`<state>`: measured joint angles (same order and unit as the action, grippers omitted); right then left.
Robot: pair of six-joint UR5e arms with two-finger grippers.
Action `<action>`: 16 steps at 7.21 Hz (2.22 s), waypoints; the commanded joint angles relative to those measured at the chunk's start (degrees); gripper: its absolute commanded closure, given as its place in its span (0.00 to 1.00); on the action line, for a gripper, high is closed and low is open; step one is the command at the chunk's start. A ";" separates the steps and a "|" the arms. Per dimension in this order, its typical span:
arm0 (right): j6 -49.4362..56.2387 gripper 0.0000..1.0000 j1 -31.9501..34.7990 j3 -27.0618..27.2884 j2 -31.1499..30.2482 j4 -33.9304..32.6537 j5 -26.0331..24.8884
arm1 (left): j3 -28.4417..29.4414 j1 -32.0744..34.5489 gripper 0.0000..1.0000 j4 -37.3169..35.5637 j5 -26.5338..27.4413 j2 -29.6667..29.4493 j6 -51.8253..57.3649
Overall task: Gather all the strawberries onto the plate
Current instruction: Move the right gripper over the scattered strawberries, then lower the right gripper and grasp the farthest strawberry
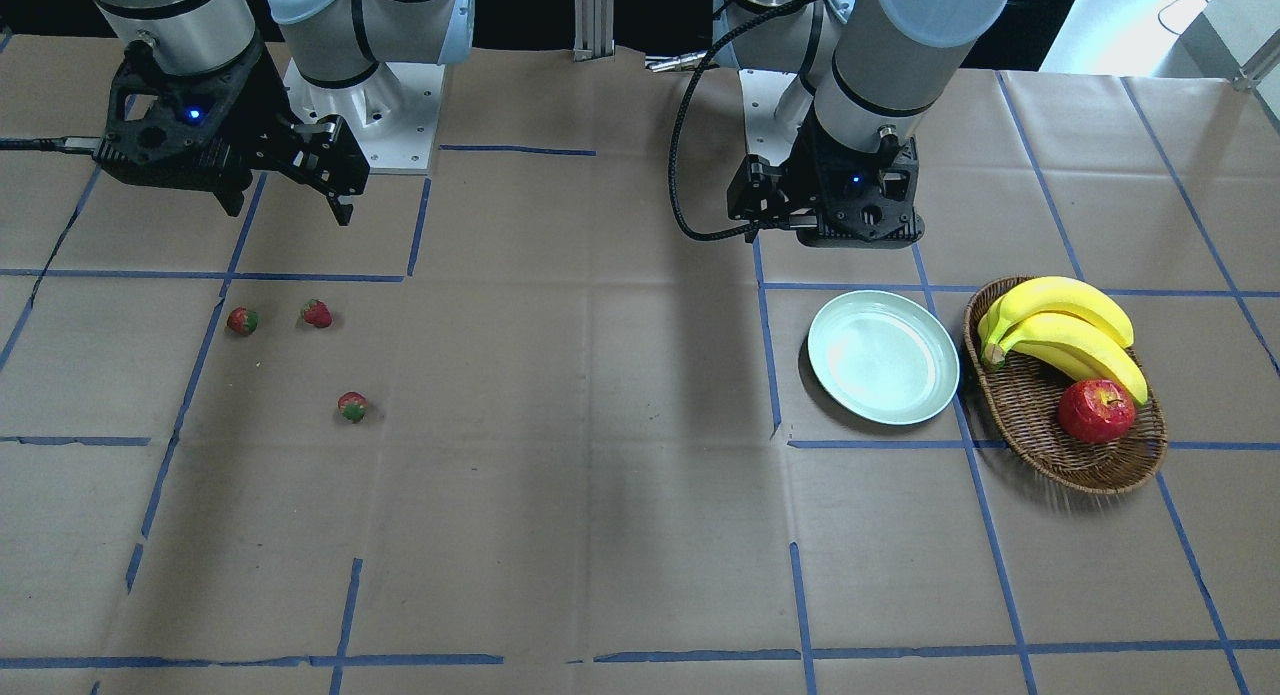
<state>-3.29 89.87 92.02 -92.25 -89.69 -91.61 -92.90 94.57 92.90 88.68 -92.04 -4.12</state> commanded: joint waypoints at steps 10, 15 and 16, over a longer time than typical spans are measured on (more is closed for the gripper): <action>6.73 0.00 -4.70 28.29 6.61 -33.04 0.20 | -0.09 -0.70 0.00 0.09 -0.09 0.01 0.43; 6.54 0.00 -4.61 28.04 18.75 -49.14 2.23 | -0.09 -0.70 0.00 0.09 -0.09 0.28 0.43; 6.54 0.00 -4.70 27.95 20.25 -49.87 2.23 | -0.09 -0.70 0.00 0.09 -0.09 0.71 0.52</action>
<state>3.26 85.24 120.05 -74.24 -137.31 -89.43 -92.97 93.89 92.99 88.57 -91.66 -3.69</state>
